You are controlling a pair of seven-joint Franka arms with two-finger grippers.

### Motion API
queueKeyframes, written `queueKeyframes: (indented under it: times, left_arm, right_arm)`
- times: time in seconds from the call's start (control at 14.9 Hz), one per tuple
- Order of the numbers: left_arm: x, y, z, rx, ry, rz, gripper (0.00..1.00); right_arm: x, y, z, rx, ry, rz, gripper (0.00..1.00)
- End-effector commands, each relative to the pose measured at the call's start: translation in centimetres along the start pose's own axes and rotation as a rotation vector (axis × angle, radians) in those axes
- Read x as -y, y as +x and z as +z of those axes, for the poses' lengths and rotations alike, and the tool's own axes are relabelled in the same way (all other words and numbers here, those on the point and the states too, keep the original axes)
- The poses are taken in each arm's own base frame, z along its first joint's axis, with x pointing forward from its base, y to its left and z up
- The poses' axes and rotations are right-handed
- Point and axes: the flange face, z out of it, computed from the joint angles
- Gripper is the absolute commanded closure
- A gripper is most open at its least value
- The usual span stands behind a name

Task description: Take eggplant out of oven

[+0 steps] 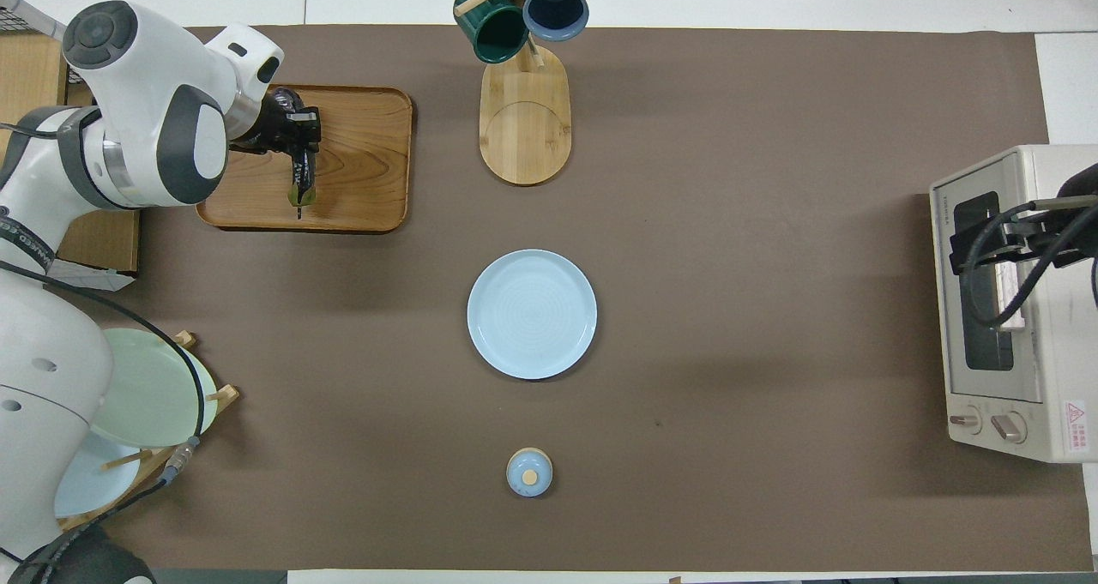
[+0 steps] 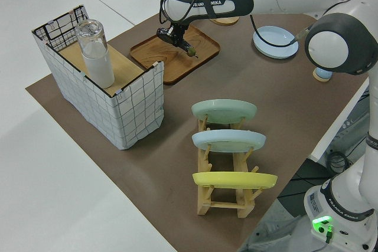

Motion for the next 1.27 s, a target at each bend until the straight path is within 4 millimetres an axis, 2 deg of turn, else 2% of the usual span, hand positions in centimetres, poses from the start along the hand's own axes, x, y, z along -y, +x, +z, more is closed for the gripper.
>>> queueKeyframes:
  times: [0.0, 0.13, 0.27, 0.67, 0.8, 1.0, 1.2]
  left_arm:
    - [0.0, -0.3, -0.4, -0.009, 0.008, 0.005, 0.00]
    - [-0.3, -0.4, -0.9, -0.013, 0.006, -0.026, 0.00]
    - [-0.2, -0.5, -2.6, -0.025, 0.007, -0.063, 0.00]
    - [1.3, -2.7, -12.7, -0.017, 0.133, -0.004, 0.00]
    - [2.6, -3.6, -15.9, -0.003, 0.140, -0.002, 0.00]
    - [3.1, -6.2, -20.5, 0.051, 0.151, 0.111, 0.00]
    - [4.3, -9.6, -24.0, 0.122, 0.158, 0.153, 0.00]
  right_arm:
    - [-1.0, -0.1, -0.6, -0.045, 0.014, 0.038, 0.00]
    - [-1.2, 0.0, -0.4, -0.042, 0.014, 0.044, 0.00]
    - [-1.1, -0.2, -0.4, -0.036, 0.016, 0.042, 0.00]
    - [-1.1, -0.3, -0.5, -0.028, 0.020, 0.038, 0.00]
    - [-1.4, -0.5, -0.9, -0.034, 0.025, 0.044, 0.00]
    - [-1.5, -0.6, -1.1, -0.031, 0.030, 0.045, 0.00]
    - [-1.3, -0.6, -1.4, -0.032, 0.046, 0.047, 0.00]
